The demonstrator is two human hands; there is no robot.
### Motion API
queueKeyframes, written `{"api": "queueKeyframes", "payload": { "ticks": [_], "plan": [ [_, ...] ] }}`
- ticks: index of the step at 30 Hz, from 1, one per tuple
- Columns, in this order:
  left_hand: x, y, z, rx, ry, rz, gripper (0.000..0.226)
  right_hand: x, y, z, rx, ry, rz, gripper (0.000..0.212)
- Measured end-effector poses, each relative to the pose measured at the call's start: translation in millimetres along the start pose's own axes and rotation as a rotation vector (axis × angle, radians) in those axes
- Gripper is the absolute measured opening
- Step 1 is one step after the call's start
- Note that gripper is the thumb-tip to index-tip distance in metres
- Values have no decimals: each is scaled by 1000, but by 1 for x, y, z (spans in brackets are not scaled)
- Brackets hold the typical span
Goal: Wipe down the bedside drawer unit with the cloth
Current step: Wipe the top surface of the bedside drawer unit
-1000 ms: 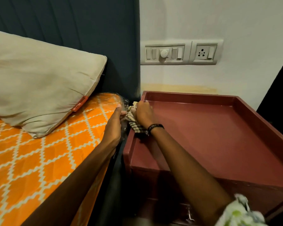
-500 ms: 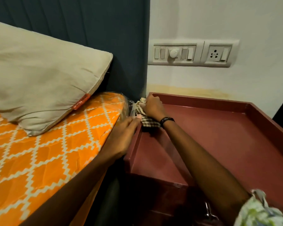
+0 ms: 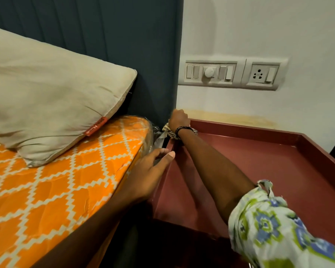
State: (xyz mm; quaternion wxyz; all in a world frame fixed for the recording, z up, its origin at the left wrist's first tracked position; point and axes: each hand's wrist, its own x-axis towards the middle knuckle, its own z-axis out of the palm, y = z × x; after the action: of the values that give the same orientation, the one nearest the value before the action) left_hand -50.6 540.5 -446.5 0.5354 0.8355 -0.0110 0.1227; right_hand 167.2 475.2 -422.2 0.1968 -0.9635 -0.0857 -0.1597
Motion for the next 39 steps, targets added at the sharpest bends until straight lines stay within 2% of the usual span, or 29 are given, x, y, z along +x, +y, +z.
{"api": "queueKeyframes", "payload": {
  "ticks": [2,6,11,16,20,25,30,33,36,39],
  "plan": [
    [-2,0,-1,8,-13,3,38,2,5,-3,-20,56,-16,27],
    [1,-1,-2,33,-12,21,39,17,22,-7,-24,288,-55,25],
    [0,-2,-2,57,-28,19,41,27,38,10,107,68,-23,30],
    [1,-1,-1,109,-44,36,44,28,50,-3,38,-144,-123,39],
    [-2,0,0,145,-35,43,43,26,51,-3,-11,-137,-208,35],
    [-1,2,2,45,7,21,31,32,44,-10,-74,-184,-202,34],
    [0,0,3,-54,78,-2,20,-2,45,-26,-93,-255,-451,33],
    [0,0,3,-13,75,4,31,-23,52,-24,-81,-205,-546,32],
    [-2,3,2,20,34,15,21,-8,62,-13,-12,-115,-405,28],
    [-1,0,0,5,23,14,29,8,57,0,-67,37,-270,23]
  ]
}}
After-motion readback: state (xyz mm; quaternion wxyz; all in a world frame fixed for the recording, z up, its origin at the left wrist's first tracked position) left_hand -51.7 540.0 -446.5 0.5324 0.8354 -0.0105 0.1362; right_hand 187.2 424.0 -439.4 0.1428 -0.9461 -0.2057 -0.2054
